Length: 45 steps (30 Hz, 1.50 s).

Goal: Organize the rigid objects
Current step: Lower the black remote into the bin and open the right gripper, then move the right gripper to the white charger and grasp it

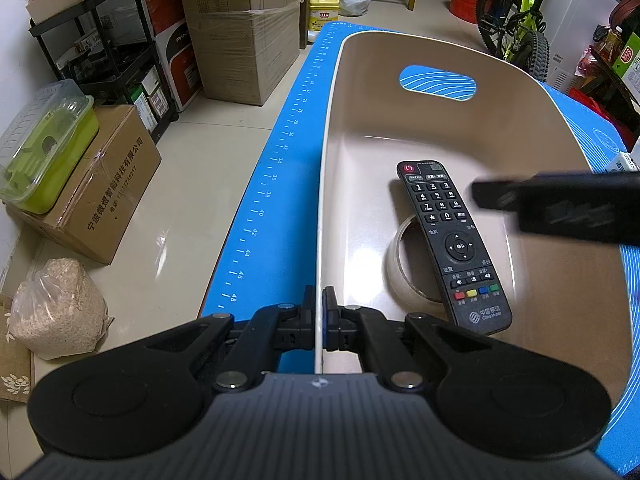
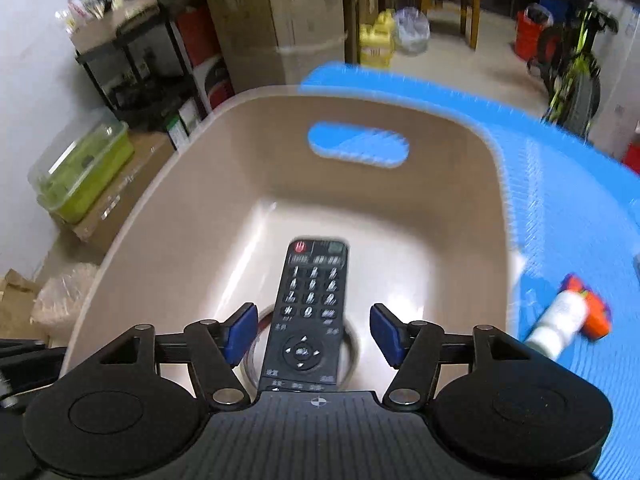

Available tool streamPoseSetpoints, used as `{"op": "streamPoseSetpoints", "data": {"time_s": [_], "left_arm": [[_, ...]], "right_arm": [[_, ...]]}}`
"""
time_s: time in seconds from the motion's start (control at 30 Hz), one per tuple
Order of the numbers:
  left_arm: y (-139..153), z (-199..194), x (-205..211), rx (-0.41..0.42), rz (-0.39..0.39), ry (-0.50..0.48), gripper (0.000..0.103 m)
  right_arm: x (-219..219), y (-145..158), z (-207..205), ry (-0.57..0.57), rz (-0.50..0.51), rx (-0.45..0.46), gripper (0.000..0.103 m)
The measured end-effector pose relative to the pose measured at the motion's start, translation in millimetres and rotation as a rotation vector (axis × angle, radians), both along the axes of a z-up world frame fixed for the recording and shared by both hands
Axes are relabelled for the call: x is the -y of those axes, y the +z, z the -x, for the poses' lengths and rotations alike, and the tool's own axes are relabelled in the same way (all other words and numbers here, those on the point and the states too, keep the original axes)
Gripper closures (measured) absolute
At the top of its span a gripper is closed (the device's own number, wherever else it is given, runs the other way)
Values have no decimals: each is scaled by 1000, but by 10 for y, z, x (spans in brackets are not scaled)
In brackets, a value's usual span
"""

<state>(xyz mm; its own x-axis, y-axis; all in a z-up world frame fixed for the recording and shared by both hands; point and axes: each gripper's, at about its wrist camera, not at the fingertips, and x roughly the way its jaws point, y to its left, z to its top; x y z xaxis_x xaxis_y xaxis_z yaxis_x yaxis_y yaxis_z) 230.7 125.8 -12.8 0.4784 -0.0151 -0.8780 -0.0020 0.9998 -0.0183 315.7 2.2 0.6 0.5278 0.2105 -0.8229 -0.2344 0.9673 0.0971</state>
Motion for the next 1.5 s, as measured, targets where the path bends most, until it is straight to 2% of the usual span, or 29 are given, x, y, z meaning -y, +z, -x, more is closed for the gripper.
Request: {"op": "streamPoseSetpoints", "data": {"time_s": [0.23, 0.43, 0.67, 0.87, 1.03, 1.33, 1.5], "left_arm": [[-5, 5, 5, 0, -1, 0, 99], [-5, 6, 7, 0, -2, 0, 99], [-3, 2, 0, 0, -2, -1, 99], [-9, 16, -9, -1, -8, 0, 99], [1, 4, 2, -3, -18, 2, 99], [2, 4, 14, -4, -25, 2, 98], [3, 2, 13, -4, -26, 2, 98]], "right_arm": [[457, 456, 279, -16, -14, 186, 32], [929, 553, 507, -52, 36, 294, 32], [1355, 175, 680, -48, 90, 236, 32], [1546, -252, 841, 19, 47, 180, 32], [1499, -503, 935, 121, 25, 156, 32], [1258, -705, 949, 234, 42, 158, 32], [1179, -795, 936, 261, 53, 167, 32]]}}
